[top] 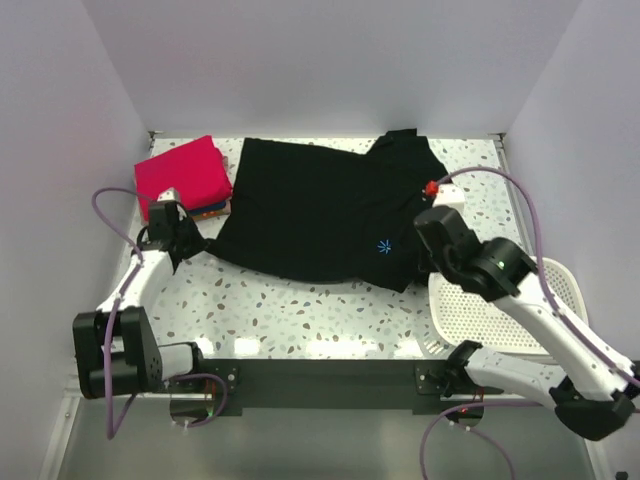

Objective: Fold and stack the t-shirts
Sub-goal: Fold the tshirt

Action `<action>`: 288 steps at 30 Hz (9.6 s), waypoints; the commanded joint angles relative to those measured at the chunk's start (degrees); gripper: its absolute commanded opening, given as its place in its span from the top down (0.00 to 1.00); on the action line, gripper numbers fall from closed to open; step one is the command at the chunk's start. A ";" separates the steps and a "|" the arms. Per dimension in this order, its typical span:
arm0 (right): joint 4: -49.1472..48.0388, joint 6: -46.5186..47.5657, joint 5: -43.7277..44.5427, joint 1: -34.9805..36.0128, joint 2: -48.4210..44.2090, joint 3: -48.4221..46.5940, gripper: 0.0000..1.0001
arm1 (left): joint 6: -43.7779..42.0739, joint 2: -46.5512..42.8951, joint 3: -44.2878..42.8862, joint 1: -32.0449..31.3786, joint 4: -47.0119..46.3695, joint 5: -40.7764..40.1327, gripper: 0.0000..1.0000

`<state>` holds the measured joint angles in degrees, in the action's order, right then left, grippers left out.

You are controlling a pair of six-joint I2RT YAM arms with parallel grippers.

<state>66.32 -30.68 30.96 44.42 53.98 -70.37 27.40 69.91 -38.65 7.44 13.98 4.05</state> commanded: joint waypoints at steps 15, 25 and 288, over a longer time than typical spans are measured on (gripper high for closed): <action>-26.42 18.98 -15.14 -25.16 25.99 -5.04 1.00 | -3.66 20.43 -20.93 -1.11 -0.45 4.29 1.00; -26.16 23.03 -18.39 -33.78 35.76 -13.03 1.00 | -5.78 27.64 -30.16 -4.01 3.69 3.33 1.00; -28.88 14.15 -43.79 -34.76 61.43 -27.39 0.39 | -5.34 33.18 -19.96 -26.43 -14.50 -1.86 0.00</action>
<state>38.96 -15.94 -12.93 8.82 119.44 -102.06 24.12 101.47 -55.57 -18.79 -1.10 4.21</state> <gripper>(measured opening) 0.597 0.994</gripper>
